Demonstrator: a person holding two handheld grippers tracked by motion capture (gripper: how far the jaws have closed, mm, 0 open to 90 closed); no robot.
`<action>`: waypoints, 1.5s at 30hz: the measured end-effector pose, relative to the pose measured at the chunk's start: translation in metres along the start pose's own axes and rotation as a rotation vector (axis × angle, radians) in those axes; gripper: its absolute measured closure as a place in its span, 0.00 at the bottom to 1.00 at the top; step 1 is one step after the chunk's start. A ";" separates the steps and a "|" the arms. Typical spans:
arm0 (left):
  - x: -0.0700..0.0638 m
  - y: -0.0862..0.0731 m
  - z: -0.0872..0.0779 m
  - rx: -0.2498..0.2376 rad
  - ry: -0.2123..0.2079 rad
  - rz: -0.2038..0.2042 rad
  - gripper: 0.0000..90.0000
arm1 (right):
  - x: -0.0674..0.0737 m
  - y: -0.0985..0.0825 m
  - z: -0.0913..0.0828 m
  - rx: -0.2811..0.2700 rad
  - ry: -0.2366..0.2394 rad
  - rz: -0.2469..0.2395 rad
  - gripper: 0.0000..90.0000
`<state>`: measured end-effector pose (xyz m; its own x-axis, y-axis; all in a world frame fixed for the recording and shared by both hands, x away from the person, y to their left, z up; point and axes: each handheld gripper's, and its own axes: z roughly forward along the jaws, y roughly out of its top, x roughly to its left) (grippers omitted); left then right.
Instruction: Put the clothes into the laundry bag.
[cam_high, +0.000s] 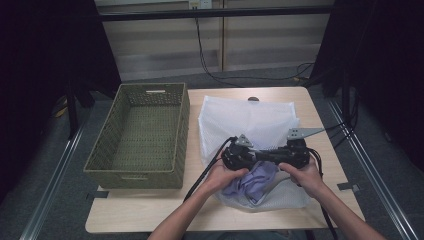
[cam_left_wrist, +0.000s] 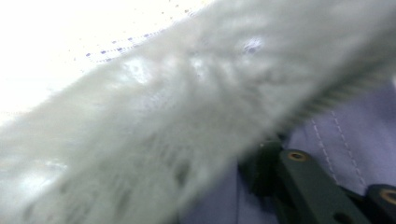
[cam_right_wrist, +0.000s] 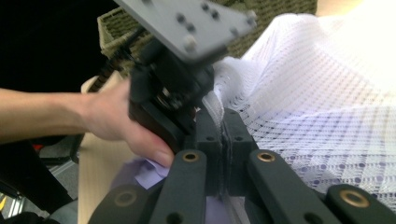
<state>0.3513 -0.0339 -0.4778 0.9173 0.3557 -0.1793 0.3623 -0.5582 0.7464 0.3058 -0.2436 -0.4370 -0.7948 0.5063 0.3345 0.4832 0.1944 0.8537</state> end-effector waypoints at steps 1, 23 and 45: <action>0.000 0.000 -0.001 -0.006 0.000 -0.003 0.71 | -0.001 -0.001 0.000 -0.001 -0.002 0.004 0.98; -0.013 -0.030 -0.100 -0.131 0.027 -0.008 0.60 | -0.009 -0.007 0.001 0.009 -0.012 0.017 0.91; -0.066 -0.074 -0.073 0.048 -0.174 0.153 0.81 | -0.007 -0.006 -0.001 0.005 -0.036 0.009 0.81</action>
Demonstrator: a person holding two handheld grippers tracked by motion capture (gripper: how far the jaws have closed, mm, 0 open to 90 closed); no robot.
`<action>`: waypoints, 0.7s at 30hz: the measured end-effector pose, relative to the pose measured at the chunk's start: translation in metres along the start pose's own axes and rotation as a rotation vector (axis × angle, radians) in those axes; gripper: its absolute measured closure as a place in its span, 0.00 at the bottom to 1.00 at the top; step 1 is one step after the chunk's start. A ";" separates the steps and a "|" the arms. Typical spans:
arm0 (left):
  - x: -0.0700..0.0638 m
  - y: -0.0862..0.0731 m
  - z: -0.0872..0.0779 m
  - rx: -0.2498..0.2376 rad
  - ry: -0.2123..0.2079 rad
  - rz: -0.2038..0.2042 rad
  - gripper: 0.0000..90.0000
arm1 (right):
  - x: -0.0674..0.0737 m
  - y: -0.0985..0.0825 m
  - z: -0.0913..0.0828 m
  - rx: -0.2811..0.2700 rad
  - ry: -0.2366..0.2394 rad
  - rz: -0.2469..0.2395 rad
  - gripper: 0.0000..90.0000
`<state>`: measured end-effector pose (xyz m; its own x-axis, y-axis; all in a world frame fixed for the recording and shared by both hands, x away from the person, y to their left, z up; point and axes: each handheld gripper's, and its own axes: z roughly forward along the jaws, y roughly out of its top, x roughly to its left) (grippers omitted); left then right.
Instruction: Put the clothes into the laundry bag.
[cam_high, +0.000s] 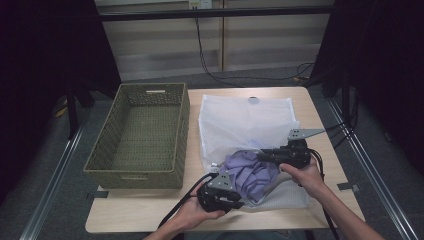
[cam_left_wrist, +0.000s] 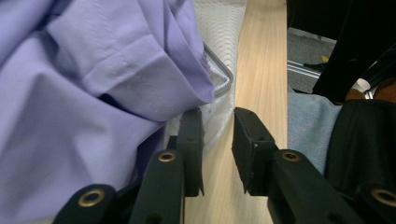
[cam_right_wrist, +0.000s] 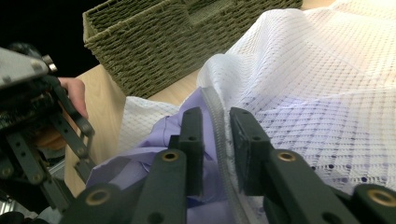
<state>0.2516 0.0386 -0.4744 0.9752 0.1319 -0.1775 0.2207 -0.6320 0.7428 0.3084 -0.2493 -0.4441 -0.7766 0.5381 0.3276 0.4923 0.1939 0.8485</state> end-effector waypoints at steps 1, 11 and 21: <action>-0.001 0.000 0.002 0.009 0.001 0.000 0.80 | 0.000 0.000 -0.001 -0.002 -0.002 0.003 0.78; -0.008 -0.005 0.013 0.068 0.018 0.030 0.76 | 0.005 0.008 -0.020 -0.064 -0.051 -0.025 0.54; -0.008 -0.005 0.024 0.086 0.048 0.032 0.84 | 0.044 0.008 -0.032 -0.075 -0.011 -0.100 0.68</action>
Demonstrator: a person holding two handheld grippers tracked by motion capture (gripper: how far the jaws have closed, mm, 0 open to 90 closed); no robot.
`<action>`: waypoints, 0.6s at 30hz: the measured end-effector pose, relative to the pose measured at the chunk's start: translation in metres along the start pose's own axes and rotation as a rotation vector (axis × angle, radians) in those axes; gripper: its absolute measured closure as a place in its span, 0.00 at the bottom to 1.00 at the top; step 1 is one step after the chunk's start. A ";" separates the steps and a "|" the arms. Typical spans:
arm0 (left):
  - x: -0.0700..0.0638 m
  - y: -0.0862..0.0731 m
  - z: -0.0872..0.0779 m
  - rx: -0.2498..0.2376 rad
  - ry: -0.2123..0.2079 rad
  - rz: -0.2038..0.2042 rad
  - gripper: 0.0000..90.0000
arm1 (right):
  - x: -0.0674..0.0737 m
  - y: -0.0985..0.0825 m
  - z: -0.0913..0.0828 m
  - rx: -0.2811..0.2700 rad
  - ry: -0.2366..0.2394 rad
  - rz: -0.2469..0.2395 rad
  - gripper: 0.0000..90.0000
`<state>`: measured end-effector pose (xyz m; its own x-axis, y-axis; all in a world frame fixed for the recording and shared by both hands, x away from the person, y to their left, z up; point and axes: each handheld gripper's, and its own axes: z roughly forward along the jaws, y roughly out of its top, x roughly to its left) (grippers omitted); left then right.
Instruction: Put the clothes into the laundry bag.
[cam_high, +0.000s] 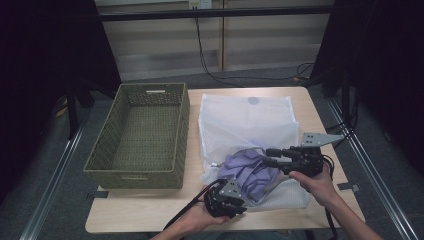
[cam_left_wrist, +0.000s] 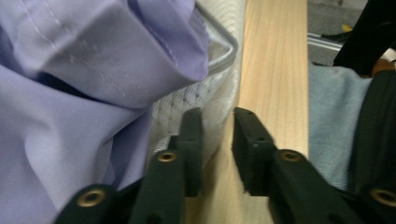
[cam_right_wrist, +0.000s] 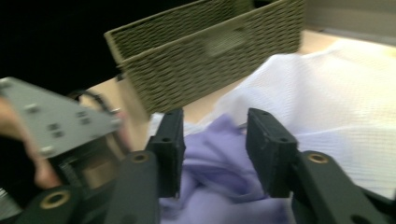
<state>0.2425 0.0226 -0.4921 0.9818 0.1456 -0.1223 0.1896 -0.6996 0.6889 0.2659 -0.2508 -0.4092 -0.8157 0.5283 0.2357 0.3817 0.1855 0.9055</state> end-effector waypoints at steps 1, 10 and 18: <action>0.002 0.000 0.000 0.016 -0.004 0.013 0.88 | 0.003 -0.002 0.002 0.012 0.014 0.000 0.70; 0.005 0.000 0.002 0.020 0.005 0.004 1.00 | 0.020 -0.028 0.028 0.140 0.116 0.003 0.74; 0.007 0.000 0.002 0.023 -0.012 -0.010 1.00 | 0.017 -0.045 0.052 0.234 0.113 -0.009 0.56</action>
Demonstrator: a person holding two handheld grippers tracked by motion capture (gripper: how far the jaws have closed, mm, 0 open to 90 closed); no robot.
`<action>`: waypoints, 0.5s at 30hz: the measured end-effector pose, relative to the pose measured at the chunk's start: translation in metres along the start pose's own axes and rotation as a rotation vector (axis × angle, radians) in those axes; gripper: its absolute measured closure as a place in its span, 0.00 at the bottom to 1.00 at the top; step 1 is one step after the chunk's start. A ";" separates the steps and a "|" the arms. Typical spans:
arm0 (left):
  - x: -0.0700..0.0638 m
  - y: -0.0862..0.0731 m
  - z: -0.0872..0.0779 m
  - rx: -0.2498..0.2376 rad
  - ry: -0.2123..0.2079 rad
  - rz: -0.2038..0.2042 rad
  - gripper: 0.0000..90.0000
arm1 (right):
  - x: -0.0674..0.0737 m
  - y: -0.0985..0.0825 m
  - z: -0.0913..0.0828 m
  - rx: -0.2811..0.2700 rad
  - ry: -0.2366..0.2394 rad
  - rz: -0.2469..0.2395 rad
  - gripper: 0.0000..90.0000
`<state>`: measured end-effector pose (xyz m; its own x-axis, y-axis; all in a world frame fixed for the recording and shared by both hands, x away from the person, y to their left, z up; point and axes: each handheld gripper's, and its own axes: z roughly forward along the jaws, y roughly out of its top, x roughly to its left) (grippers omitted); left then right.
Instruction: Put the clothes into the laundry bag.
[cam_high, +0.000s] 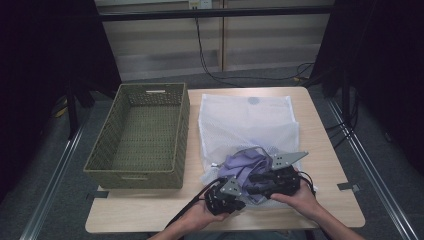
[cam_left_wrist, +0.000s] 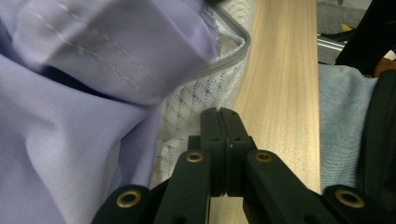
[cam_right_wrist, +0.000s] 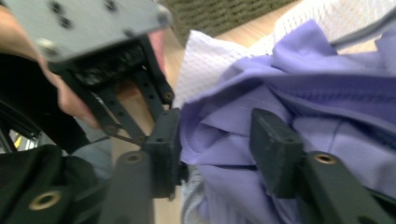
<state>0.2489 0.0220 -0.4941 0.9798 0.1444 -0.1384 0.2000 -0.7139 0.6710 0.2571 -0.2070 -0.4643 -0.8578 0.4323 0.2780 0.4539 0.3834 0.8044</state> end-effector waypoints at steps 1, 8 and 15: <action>0.000 -0.001 0.001 -0.014 0.000 -0.002 1.00 | -0.002 -0.001 0.004 0.014 -0.015 0.000 0.54; 0.001 0.000 0.001 -0.005 -0.014 -0.008 0.99 | -0.006 -0.008 0.016 0.058 -0.039 -0.010 0.45; -0.001 0.000 0.001 -0.003 -0.021 -0.003 0.99 | -0.010 -0.010 0.033 0.091 -0.071 -0.008 0.41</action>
<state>0.2484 0.0207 -0.4947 0.9789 0.1321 -0.1562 0.2033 -0.7115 0.6727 0.2693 -0.1886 -0.4921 -0.8438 0.4843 0.2311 0.4696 0.4580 0.7548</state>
